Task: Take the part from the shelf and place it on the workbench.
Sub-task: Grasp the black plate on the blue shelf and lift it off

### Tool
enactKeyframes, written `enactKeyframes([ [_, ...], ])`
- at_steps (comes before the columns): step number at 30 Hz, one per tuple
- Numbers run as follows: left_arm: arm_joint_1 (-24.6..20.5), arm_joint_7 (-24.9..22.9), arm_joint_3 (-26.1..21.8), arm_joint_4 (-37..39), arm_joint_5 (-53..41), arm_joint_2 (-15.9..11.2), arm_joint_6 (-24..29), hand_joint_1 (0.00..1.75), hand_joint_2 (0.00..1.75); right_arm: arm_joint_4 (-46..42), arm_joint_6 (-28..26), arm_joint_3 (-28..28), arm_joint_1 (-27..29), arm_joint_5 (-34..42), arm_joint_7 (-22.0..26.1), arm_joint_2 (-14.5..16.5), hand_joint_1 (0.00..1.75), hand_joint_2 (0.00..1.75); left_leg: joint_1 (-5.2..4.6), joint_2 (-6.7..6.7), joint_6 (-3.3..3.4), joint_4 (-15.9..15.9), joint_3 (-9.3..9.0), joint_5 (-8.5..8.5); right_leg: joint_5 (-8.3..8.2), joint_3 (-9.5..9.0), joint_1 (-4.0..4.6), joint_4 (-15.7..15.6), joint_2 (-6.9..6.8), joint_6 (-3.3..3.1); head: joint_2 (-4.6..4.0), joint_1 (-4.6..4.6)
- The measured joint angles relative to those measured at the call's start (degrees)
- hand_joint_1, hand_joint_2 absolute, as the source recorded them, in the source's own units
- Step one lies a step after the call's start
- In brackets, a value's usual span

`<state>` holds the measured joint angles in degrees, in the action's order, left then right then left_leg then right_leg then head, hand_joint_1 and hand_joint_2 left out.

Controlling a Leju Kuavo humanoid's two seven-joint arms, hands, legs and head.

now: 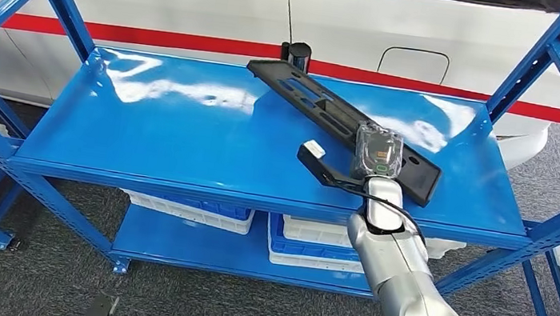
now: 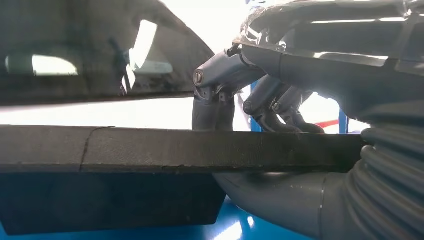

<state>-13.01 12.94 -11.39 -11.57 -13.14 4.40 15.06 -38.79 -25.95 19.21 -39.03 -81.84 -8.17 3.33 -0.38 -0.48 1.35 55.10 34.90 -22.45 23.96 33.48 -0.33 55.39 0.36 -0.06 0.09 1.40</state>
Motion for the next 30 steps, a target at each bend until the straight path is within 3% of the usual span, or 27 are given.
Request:
enactKeyframes([
  [5,-0.5,4.8,-1.3,0.0,0.5,0.3,-3.1,0.0,0.0,-17.6,0.2,-4.1,6.3,5.0,6.2,0.8,1.75,1.75,0.0,0.0,0.0,0.0,0.06,0.0,0.0,0.1,0.0,0.0,0.01,0.0,0.0,0.0],
  [9,-1.2,6.5,-2.0,-0.1,0.6,0.7,-5.8,0.0,1.75,-31.7,0.1,-4.5,9.6,5.3,7.7,0.8,1.75,1.75,-0.01,0.01,0.0,0.0,0.12,-0.01,0.01,0.17,-0.01,0.0,0.02,0.0,0.0,0.01],
  [17,-1.6,8.0,-3.7,-0.3,1.7,1.3,-7.3,0.0,1.75,-49.9,1.4,-3.9,12.0,6.9,8.9,-0.5,1.75,1.75,-0.01,0.02,-0.02,0.0,0.13,-0.03,0.01,0.17,-0.01,0.0,0.03,0.0,0.0,0.0],
  [30,-1.5,8.2,-5.9,-0.3,2.5,1.4,-7.8,0.0,1.75,-54.8,1.8,-2.1,12.6,13.6,10.5,-1.9,1.75,1.75,-0.01,0.01,-0.02,0.0,0.13,-0.03,0.01,0.16,0.0,0.0,0.03,0.0,0.0,0.0],
])
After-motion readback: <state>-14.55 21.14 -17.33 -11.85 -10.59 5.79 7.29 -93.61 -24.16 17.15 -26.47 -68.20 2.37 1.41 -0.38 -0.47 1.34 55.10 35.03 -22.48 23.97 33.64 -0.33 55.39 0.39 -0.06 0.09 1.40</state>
